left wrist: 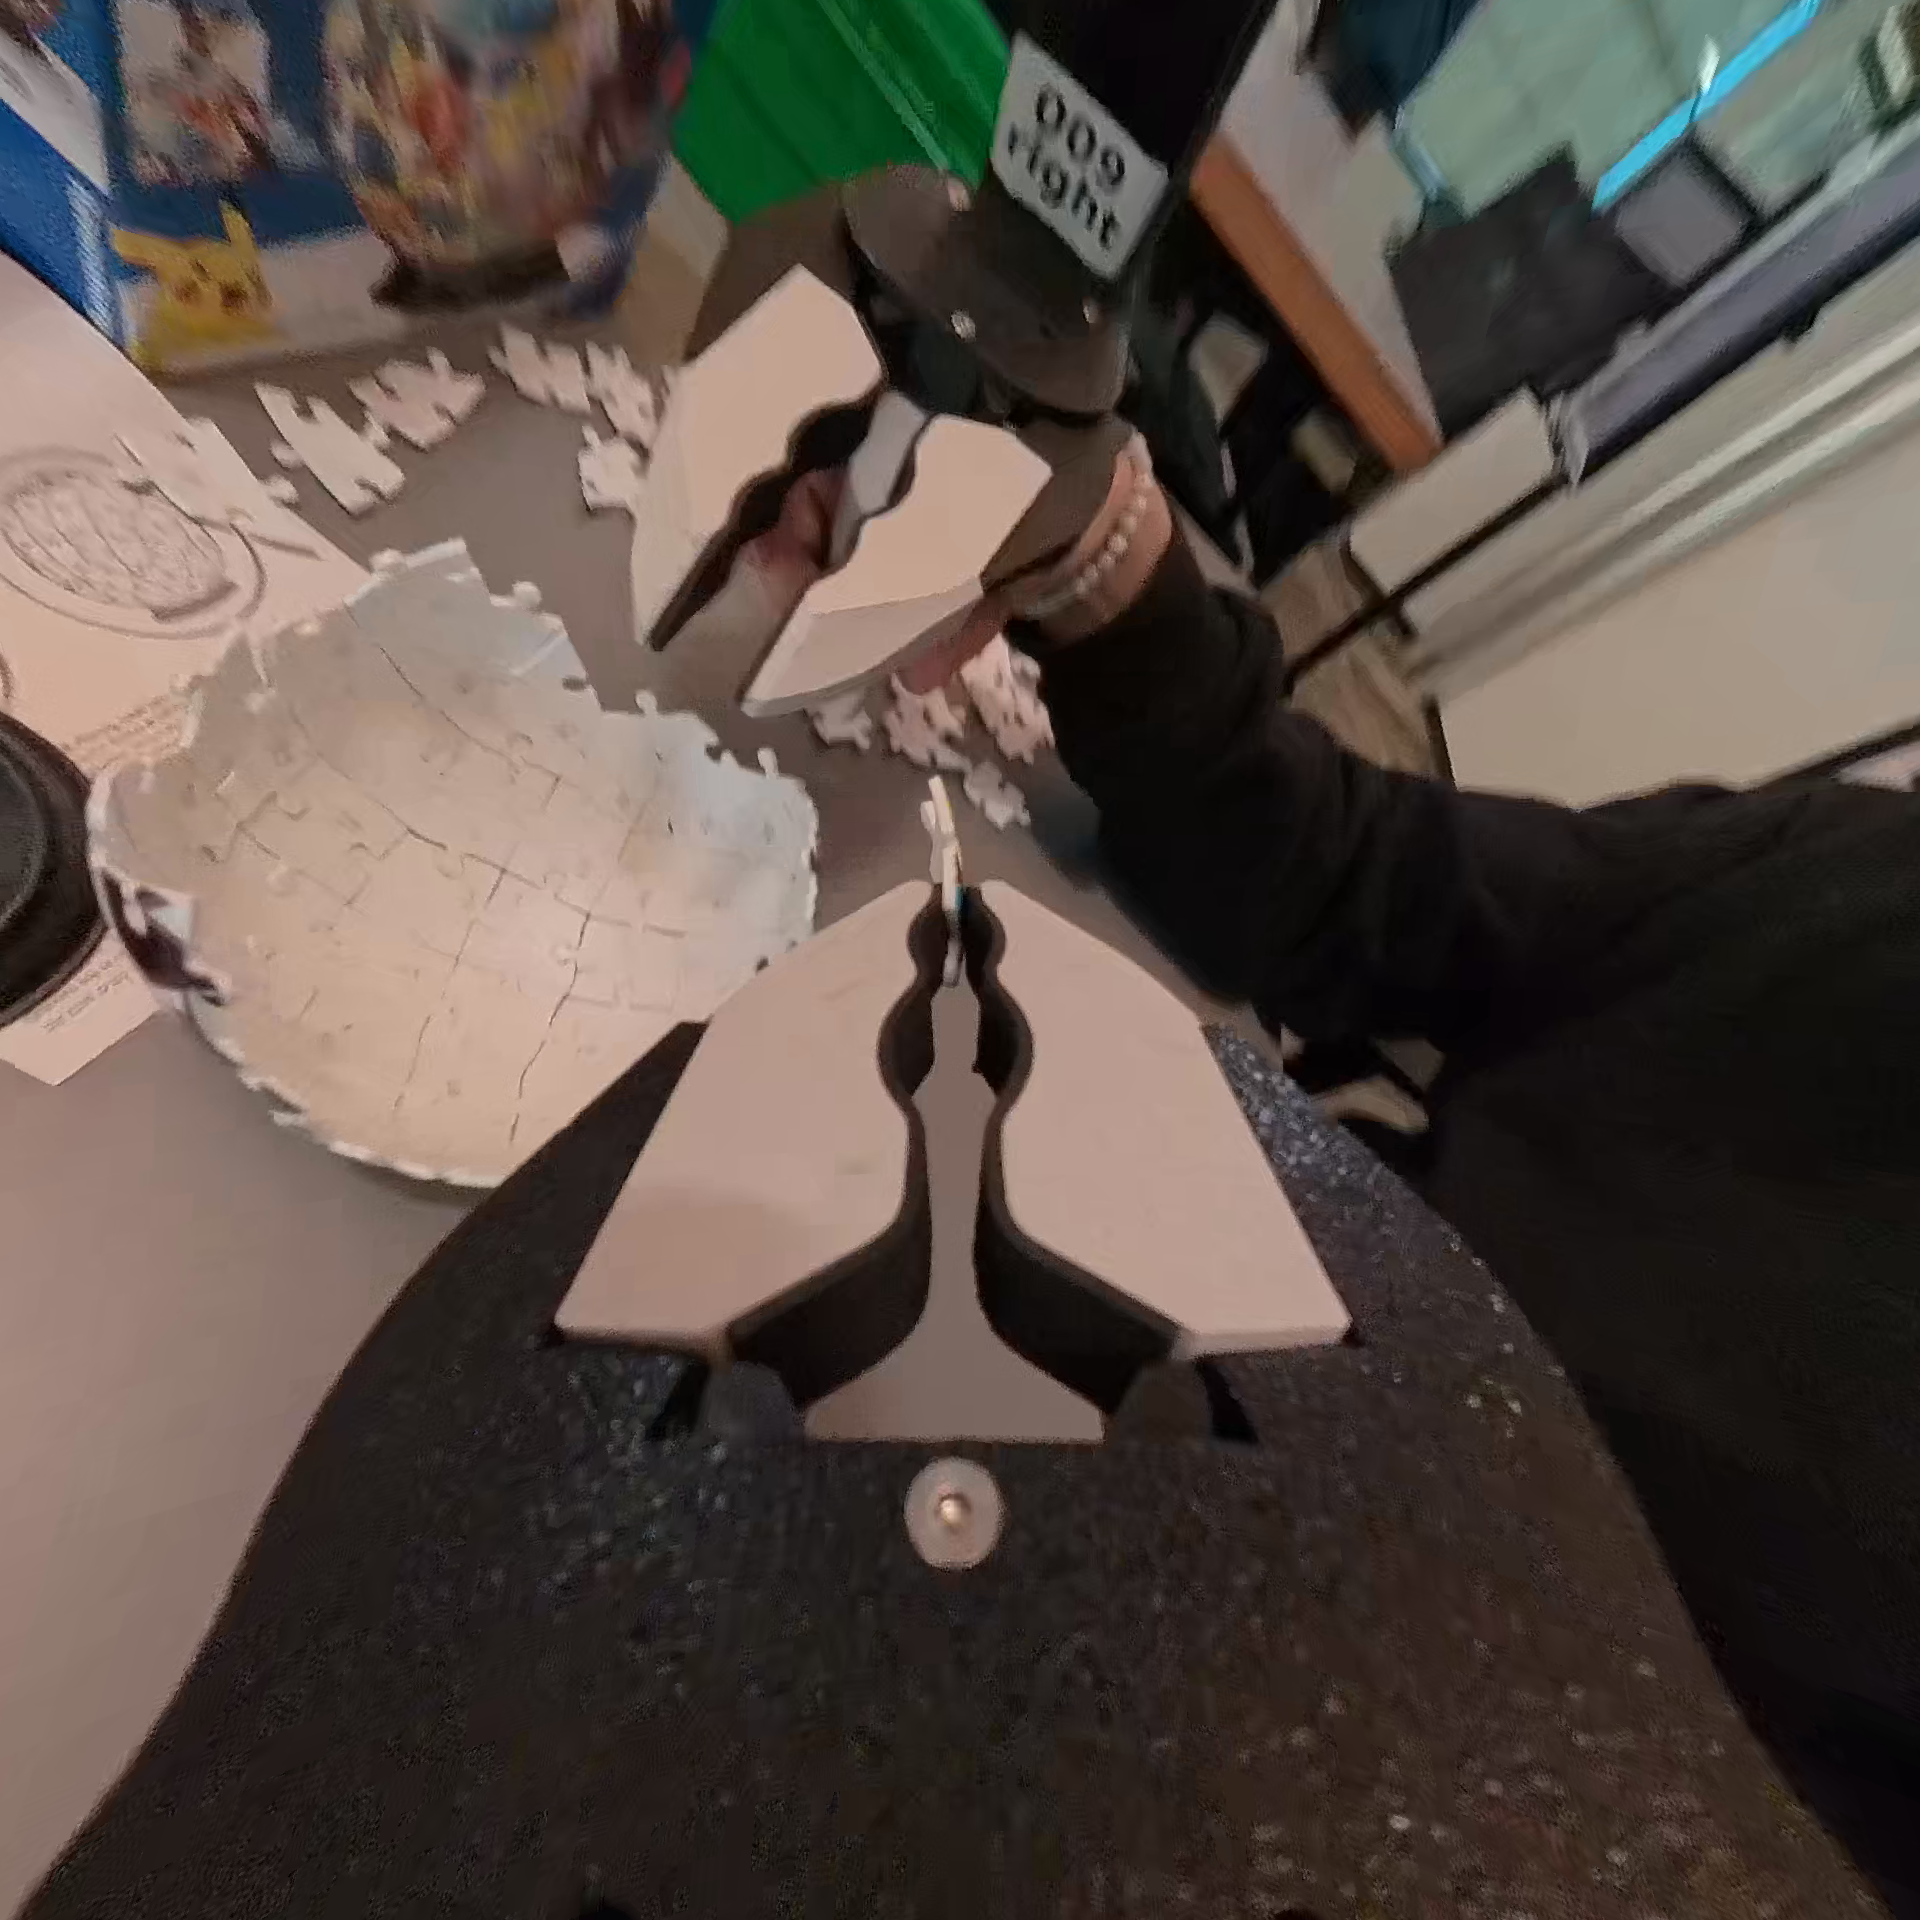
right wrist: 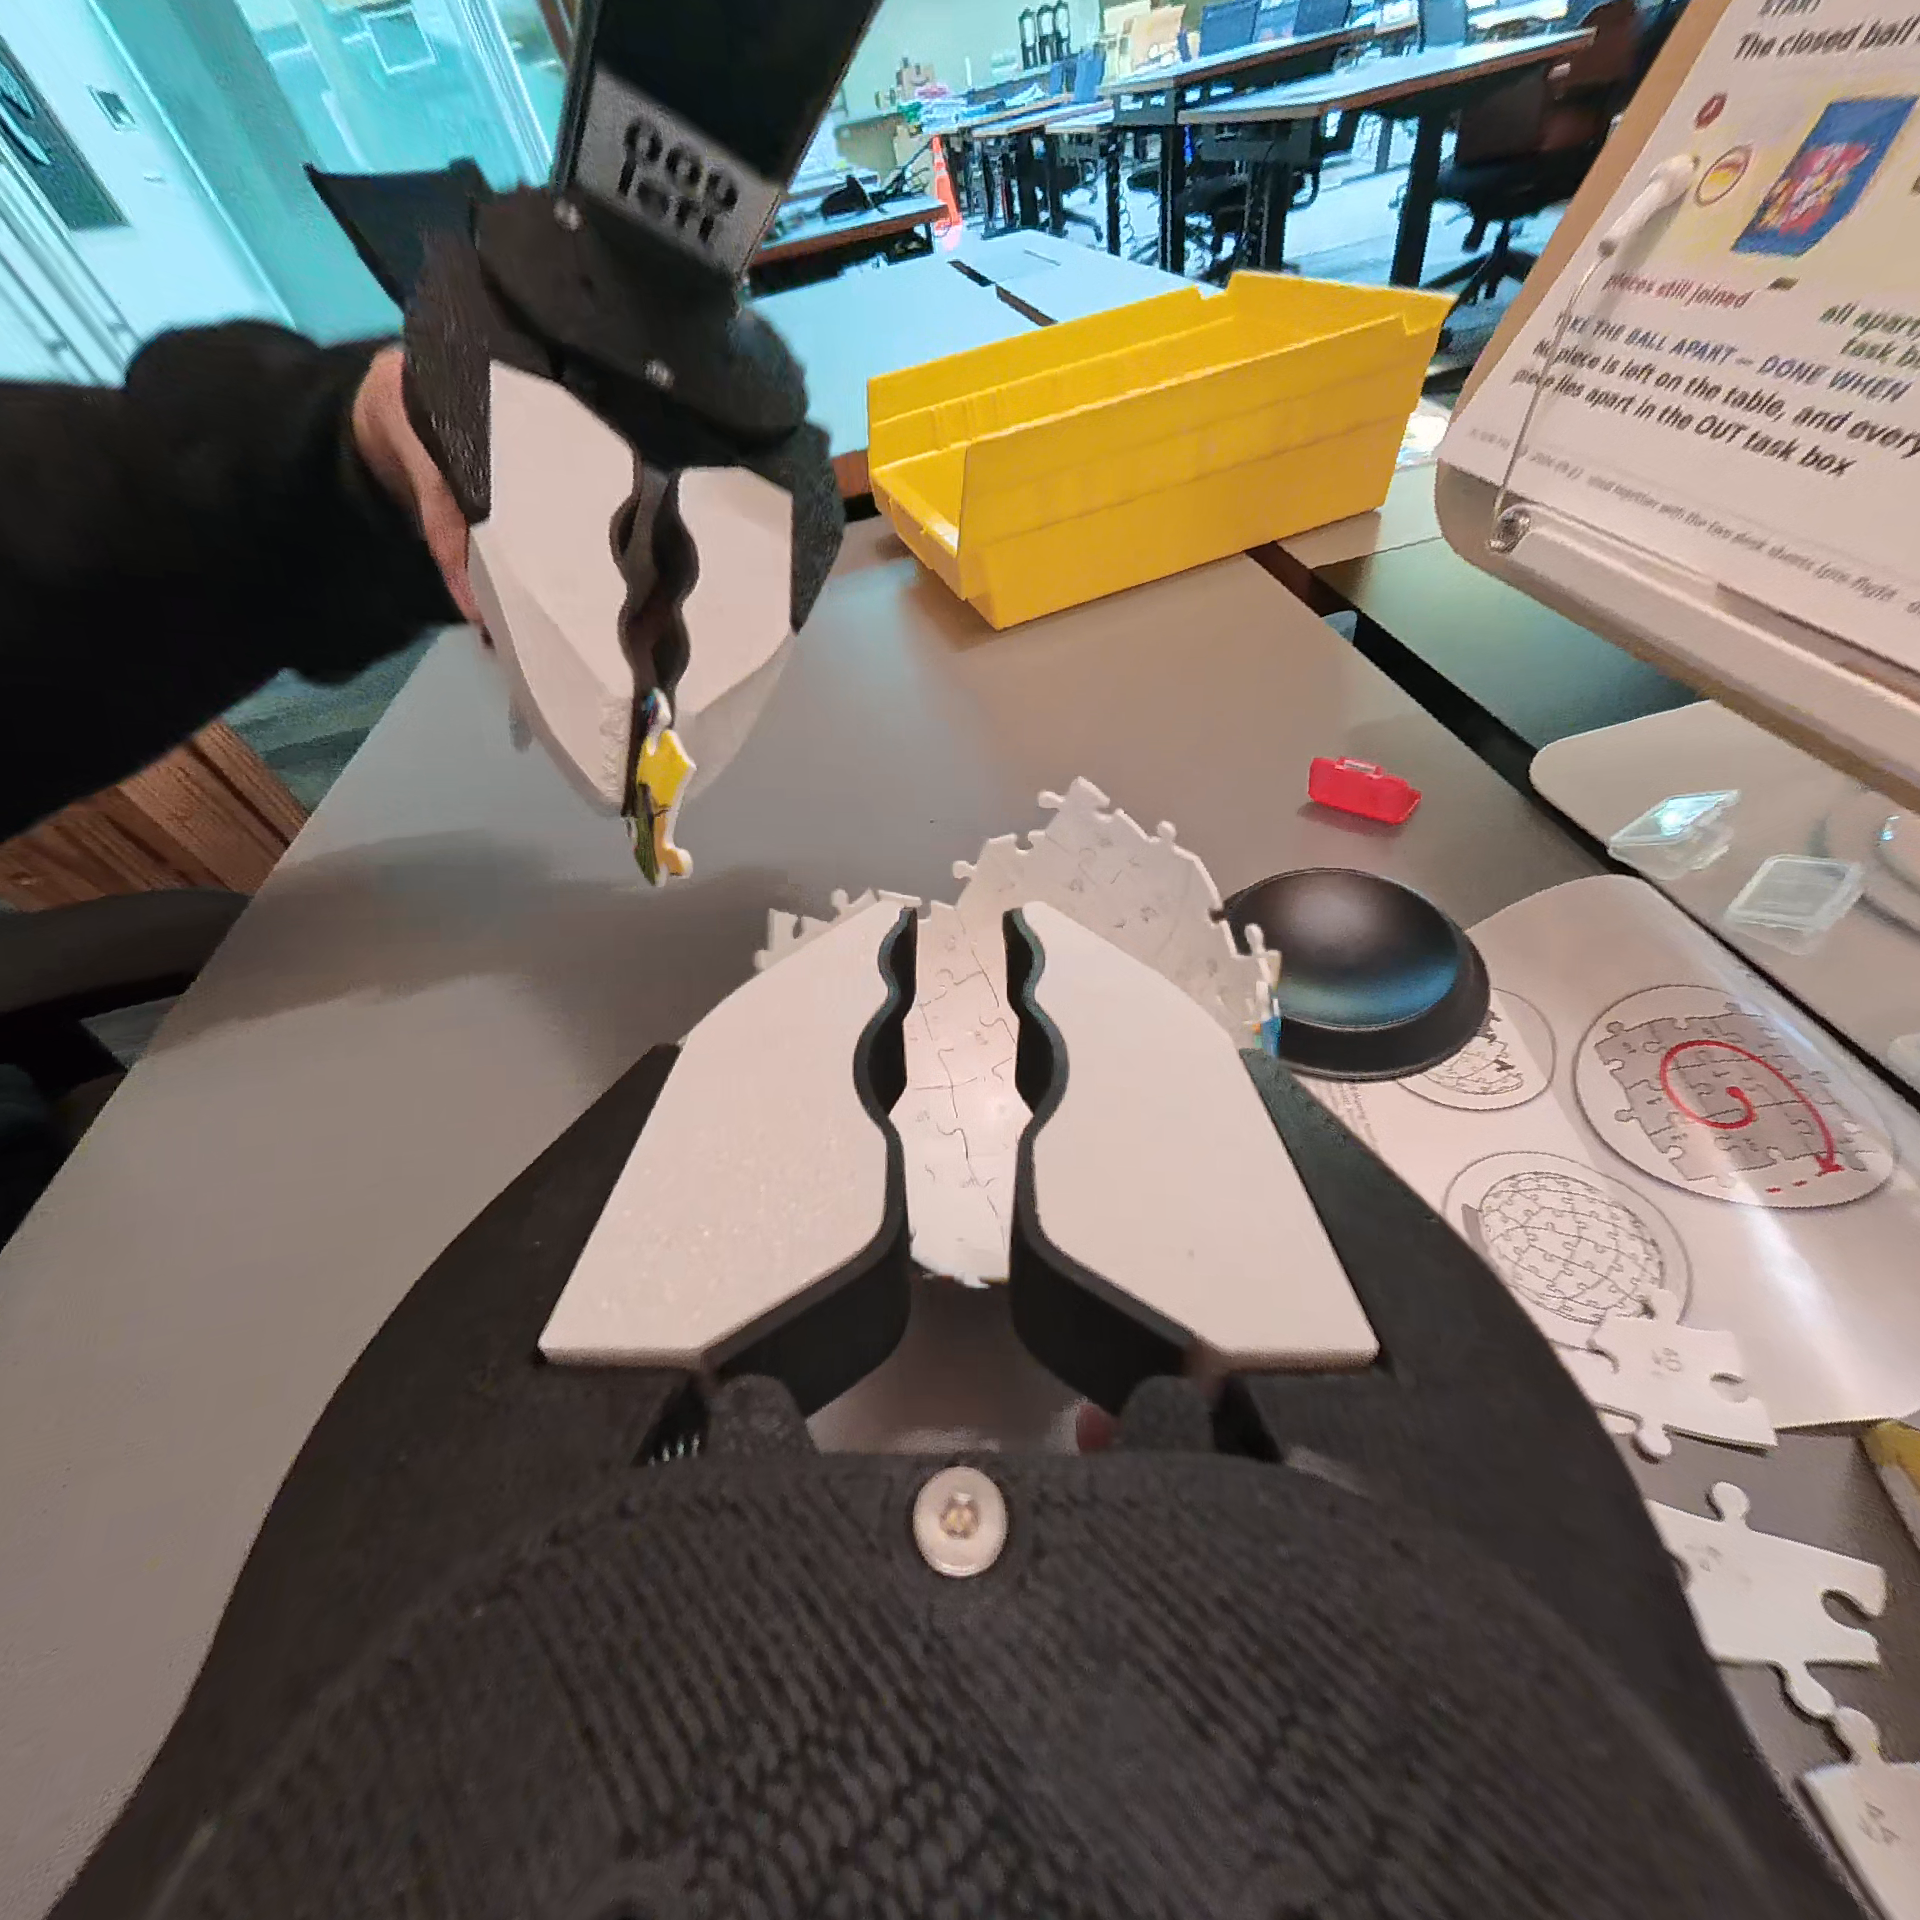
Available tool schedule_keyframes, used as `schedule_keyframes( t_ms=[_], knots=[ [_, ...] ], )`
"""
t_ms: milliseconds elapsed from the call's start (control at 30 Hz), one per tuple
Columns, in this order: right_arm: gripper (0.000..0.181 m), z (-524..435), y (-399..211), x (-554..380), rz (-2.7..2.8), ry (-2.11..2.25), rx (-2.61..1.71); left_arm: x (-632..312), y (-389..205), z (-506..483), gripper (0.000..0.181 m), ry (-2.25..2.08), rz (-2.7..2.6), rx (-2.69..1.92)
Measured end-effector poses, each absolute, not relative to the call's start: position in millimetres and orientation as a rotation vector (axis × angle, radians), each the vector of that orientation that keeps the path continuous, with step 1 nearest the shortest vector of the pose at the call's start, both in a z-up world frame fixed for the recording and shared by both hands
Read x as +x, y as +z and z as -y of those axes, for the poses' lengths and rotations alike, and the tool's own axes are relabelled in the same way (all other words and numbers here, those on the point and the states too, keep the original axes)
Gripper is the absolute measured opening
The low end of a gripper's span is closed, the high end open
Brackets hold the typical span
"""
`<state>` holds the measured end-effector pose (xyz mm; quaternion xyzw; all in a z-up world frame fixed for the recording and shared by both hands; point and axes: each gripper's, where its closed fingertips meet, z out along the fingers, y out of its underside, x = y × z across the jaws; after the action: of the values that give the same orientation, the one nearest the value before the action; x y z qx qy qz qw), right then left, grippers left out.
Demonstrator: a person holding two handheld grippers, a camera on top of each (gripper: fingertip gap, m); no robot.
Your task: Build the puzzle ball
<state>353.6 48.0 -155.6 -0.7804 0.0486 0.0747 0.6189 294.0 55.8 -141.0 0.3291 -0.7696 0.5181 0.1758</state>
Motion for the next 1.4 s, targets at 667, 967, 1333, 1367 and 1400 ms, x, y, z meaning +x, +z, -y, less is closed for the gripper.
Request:
schedule_keyframes(
  t_ms=[667,967,1333,1367,1400],
  knots=[
    [0.012,-75,-87,286,0.034,0.445,-1.524,285,-90,-69,0.002,2.454,1.815,1.008],
    [0.002,-73,-93,281,0.124,0.406,-1.575,283,-109,-70,0.018,2.293,2.180,0.994],
    [0.002,-77,-134,275,0.241,0.282,-1.843,279,-116,-82,0.020,1.463,3.066,0.544],
    [0.002,-78,-134,274,0.252,0.277,-1.846,279,-119,-80,0.019,1.403,3.077,0.521],
    [0.002,-78,-133,272,0.261,0.284,-1.841,279,-122,-79,0.019,1.345,3.084,0.497]
  ],
)
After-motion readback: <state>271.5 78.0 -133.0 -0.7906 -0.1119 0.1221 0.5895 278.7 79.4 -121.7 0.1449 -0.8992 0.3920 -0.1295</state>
